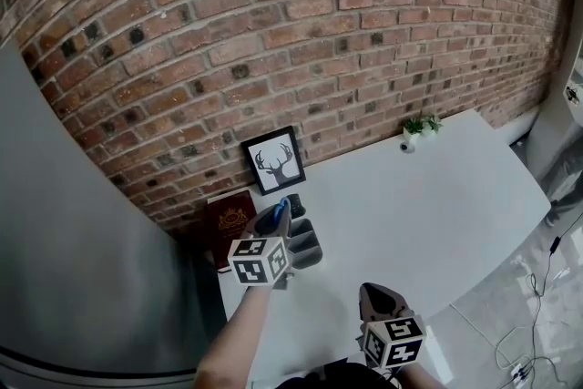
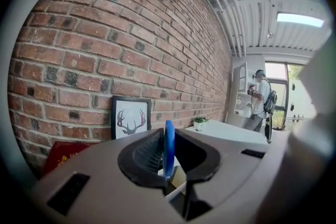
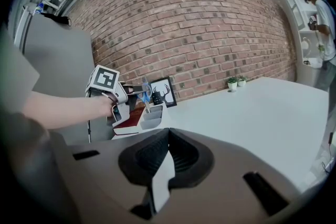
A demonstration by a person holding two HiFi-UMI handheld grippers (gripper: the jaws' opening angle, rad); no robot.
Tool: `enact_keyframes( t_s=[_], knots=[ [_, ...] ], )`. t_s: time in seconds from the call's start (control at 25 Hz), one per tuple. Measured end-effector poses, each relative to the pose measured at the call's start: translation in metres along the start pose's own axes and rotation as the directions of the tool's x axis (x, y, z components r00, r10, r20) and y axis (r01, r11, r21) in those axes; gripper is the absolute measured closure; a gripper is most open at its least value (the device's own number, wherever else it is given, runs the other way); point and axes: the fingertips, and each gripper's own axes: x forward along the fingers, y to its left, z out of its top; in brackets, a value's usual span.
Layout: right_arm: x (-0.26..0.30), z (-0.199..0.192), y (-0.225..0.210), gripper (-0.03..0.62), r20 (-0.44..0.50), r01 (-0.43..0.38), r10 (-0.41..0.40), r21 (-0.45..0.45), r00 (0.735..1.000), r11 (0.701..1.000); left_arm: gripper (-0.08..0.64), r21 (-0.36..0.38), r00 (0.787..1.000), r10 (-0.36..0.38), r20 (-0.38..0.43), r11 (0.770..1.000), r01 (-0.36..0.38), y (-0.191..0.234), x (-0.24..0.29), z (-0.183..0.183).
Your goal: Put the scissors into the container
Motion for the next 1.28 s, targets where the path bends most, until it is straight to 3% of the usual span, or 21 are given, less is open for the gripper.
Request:
enact_keyframes(
  t_s=[0.72, 1.28],
  knots=[
    [-0.006, -0.007, 0.009, 0.592, -0.015, -0.005, 0.005, -0.007, 1.000, 1.000, 0.512, -0.006, 0.994, 0.023, -0.109, 1.000, -0.023, 0.006, -0.014, -0.042],
    [-0.011, -0.012, 0.014, 0.592, -0.016, -0.018, 0.018, -0.005, 1.000, 1.000, 0.511, 0.023, 0.990, 0.044, -0.134, 0.999, -0.042, 0.004, -0.031, -0.048]
  ],
)
